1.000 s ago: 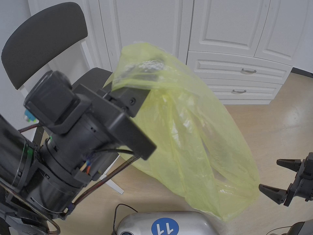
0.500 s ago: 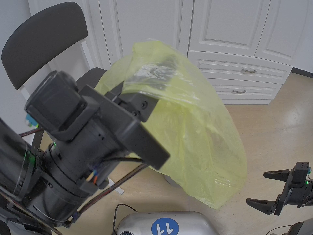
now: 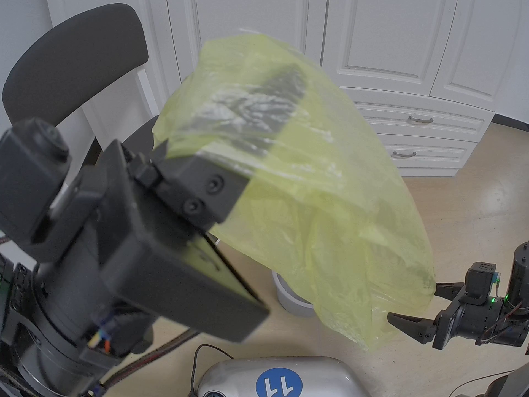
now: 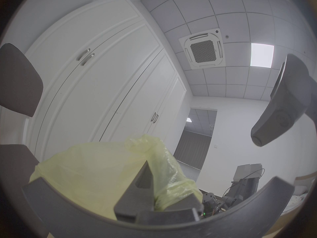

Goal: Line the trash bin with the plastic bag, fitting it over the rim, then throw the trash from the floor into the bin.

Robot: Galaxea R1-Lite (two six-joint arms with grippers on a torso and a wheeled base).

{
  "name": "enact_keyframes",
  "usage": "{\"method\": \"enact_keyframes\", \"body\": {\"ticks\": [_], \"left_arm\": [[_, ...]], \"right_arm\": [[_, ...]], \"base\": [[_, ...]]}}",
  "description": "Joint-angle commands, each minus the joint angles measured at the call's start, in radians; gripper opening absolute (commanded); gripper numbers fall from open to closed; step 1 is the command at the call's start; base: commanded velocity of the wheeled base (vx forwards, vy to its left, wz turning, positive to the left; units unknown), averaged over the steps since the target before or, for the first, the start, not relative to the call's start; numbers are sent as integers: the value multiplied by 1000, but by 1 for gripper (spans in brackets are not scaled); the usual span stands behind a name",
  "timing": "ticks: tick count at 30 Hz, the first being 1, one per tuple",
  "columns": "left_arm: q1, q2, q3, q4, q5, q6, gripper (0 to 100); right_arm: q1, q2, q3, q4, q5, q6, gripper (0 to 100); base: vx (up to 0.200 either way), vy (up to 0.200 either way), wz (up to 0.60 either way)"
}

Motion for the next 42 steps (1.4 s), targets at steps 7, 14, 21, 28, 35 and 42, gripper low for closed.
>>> {"method": "enact_keyframes", "body": {"ticks": [7,14,21,28,35,42], "left_arm": [[-2,-27,7,1,-2,0,0],[-2,-36,4,1,-2,0,0],[-2,-50,2,1,-2,0,0],[-4,-50,7,1,-3,0,0],[-15,-40,12,7,-2,-9,0],[50,-2,65,17,-5,-49,0]], "right_arm": [[-16,20,-30,-109,-34,86,100],[-16,33,-25,-111,-28,116,100],[-19,45,-24,-111,-26,118,100],[-24,53,-27,-111,-26,121,0],[-24,48,-44,-113,-26,150,0],[-22,-55,-56,-122,-40,142,0]], "base": [[0,0,0],[0,0,0],[0,0,0],[0,0,0],[0,0,0],[0,0,0]]}}
